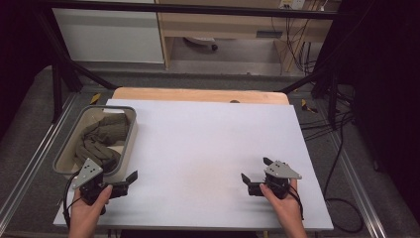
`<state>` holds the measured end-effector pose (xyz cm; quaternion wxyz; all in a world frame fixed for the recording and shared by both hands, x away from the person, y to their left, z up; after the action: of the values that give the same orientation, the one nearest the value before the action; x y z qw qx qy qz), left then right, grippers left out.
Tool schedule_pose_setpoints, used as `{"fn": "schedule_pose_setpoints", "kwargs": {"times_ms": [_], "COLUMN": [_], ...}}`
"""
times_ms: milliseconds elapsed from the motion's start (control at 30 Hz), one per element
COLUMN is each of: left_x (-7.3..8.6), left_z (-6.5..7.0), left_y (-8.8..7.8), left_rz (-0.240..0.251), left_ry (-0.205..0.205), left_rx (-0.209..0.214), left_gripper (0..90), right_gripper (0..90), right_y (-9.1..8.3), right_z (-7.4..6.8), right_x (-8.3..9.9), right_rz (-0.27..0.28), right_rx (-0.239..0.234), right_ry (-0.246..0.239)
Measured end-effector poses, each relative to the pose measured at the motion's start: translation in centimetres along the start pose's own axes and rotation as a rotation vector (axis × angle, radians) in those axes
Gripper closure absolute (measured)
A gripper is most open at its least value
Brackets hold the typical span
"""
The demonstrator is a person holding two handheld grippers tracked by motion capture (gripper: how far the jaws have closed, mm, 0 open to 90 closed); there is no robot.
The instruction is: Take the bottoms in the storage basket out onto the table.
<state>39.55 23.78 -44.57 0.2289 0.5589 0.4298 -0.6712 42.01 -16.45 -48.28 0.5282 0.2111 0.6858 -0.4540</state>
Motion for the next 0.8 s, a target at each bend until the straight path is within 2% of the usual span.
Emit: {"fn": "schedule_pose_setpoints", "kwargs": {"times_ms": [233, 333, 400, 467, 533, 633, 733, 800], "left_x": [0.1, -0.2, -0.4, -0.6, -1.5, -2.2, -3.5, -3.8], "left_z": [-0.4, -0.6, -0.6, -0.8, -1.1, -1.4, -2.5, -2.8], "left_y": [-0.2, -0.5, -0.7, -1.0, -1.5, -1.4, -1.2, -1.2], "left_rz": [-0.002, 0.012, 0.025, 0.019, 0.026, 0.015, 0.003, 0.001], "left_ry": [-0.013, -0.015, -0.028, -0.017, -0.028, -0.013, -0.006, -0.006], "left_rx": [-0.006, -0.008, 0.006, -0.015, -0.042, -0.056, -0.090, -0.095], "left_gripper": [5.1, 5.2, 5.1, 5.2, 5.6, 5.7, 6.9, 7.5], "right_gripper": [3.7, 3.7, 3.7, 3.7, 3.6, 3.6, 3.5, 3.6], "right_y": [0.4, 0.5, 0.5, 0.4, 0.4, 0.3, 0.4, 0.4], "right_z": [0.0, 0.0, 0.0, -0.1, -0.3, -0.4, -0.4, -0.4], "right_x": [0.3, 0.4, 0.5, 0.4, 0.2, 0.2, 0.4, 0.4], "right_rz": [-0.023, -0.037, -0.045, -0.043, -0.040, -0.039, -0.050, -0.054], "right_rx": [0.002, 0.012, 0.017, 0.017, 0.014, 0.012, 0.009, 0.009], "right_ry": [-0.012, -0.021, -0.022, -0.026, -0.029, -0.031, -0.041, -0.044]}}
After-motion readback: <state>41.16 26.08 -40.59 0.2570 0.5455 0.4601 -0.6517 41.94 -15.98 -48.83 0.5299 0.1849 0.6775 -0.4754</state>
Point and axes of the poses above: each handheld gripper's, and its own axes: y roughly forward along the jaws, x roughly out of its underside, z roughly to its right, the point moved 10 cm from there along y, roughly forward along the jaws, and after that the axes turned 5 degrees about y, right-handed, at the moved point
